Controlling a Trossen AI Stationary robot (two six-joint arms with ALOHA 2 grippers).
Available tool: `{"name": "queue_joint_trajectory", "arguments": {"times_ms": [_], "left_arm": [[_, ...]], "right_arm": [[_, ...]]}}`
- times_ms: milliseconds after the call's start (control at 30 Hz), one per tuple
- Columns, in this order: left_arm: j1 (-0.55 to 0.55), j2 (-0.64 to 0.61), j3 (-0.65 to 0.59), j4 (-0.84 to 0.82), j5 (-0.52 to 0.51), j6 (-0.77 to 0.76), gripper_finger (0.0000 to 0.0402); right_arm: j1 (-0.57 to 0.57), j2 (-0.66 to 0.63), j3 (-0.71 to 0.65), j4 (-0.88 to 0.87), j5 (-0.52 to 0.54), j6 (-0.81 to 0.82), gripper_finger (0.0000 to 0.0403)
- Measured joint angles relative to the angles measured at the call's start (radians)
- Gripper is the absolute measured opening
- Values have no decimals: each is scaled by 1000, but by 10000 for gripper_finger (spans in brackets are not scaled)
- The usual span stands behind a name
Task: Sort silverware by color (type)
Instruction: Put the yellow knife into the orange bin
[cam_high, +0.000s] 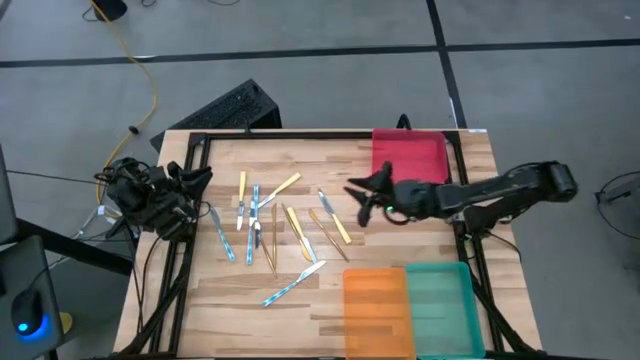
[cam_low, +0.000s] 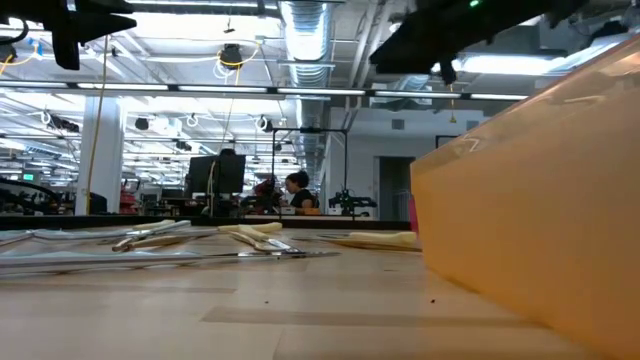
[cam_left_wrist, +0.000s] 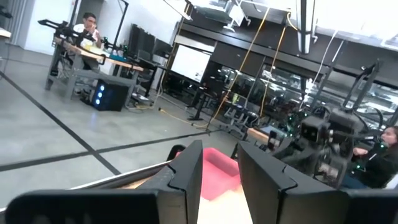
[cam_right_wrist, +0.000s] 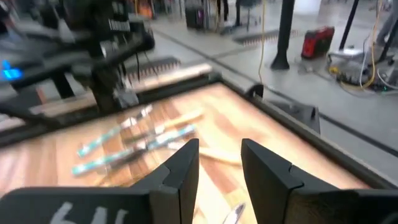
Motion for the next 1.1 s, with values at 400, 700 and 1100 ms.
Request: {"name": "queue_joint_trajectory", "arguments": {"times_ms": [400,700,1100], "left_arm": [[0,0,0,-33,1,-113,89],[0,0,0,-44,-1,-127,89],[0,0,0,-53,-2,-127,89]], "right_arm": [[-21,363,279,-310,49,214,145],[-43,460,491,-818,-134,491,145],[-26,461,489,-864,-241,579,187]]}}
